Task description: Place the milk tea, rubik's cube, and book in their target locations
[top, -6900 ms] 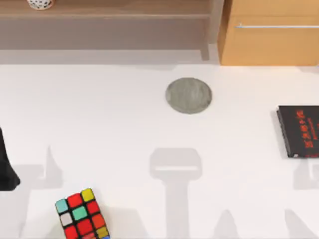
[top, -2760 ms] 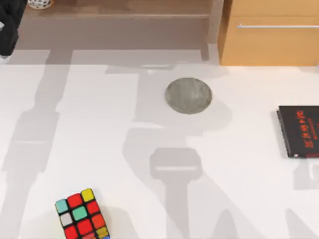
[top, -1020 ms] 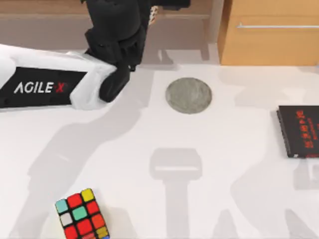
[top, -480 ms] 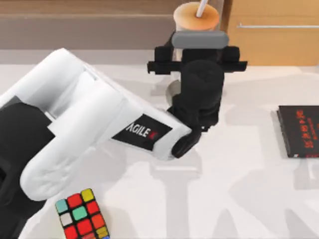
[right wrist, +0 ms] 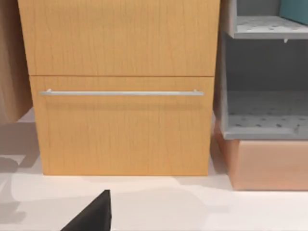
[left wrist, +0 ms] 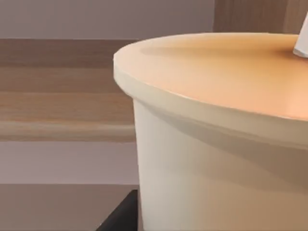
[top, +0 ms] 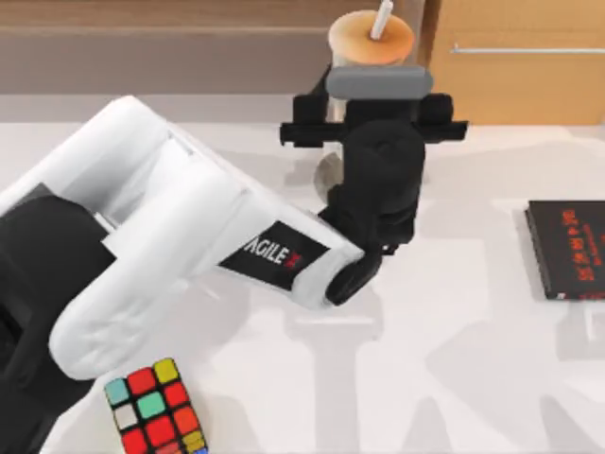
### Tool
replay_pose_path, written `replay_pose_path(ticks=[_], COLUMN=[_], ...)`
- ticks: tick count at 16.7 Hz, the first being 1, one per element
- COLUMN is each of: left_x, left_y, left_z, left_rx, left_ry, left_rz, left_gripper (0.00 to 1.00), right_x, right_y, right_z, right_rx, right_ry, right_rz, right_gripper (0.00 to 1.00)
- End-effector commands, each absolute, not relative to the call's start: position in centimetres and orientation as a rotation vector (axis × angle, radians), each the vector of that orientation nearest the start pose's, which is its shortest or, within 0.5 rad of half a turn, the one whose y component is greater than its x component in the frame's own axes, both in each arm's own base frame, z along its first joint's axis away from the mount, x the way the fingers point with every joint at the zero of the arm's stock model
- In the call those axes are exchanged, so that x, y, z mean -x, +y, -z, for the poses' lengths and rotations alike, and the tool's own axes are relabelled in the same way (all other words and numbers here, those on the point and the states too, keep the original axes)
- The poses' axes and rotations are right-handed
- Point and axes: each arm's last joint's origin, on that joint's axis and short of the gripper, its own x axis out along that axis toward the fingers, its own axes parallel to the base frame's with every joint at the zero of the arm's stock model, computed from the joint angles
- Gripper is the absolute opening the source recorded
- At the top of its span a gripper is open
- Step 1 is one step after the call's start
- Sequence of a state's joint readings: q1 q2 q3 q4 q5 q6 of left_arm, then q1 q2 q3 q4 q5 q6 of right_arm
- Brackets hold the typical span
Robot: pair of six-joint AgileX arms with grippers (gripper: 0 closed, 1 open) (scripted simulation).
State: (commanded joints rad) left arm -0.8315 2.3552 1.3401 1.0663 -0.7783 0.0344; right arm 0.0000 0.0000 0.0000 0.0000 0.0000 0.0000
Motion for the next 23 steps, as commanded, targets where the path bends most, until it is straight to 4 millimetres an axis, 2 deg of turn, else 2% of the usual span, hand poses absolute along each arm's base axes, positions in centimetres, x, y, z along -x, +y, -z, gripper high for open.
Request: replay_pose_path(ticks=[6, 10, 23], left_x=[-34.4, -34.3, -34.3], left_y=[-33.9, -33.9, -33.9], left_z=[-9.3, -9.0, -9.0], left_rx=[0.019, 0.016, 0.016], left_ry=[-0.034, -0.031, -0.031], left_rz=[0.027, 0.027, 0.027], left_gripper=[0.0, 0.0, 0.98], right_x=[-10.6, -10.6, -10.6], right_y=[-0.1, -0.1, -0.1], right_z=[-16.0, -16.0, -16.0], right_rx=[0.0, 0.0, 0.0], right_ry=[0.0, 0.0, 0.0], right_rz=[0.0, 0.0, 0.0], right_gripper=[1.0, 1.0, 1.0])
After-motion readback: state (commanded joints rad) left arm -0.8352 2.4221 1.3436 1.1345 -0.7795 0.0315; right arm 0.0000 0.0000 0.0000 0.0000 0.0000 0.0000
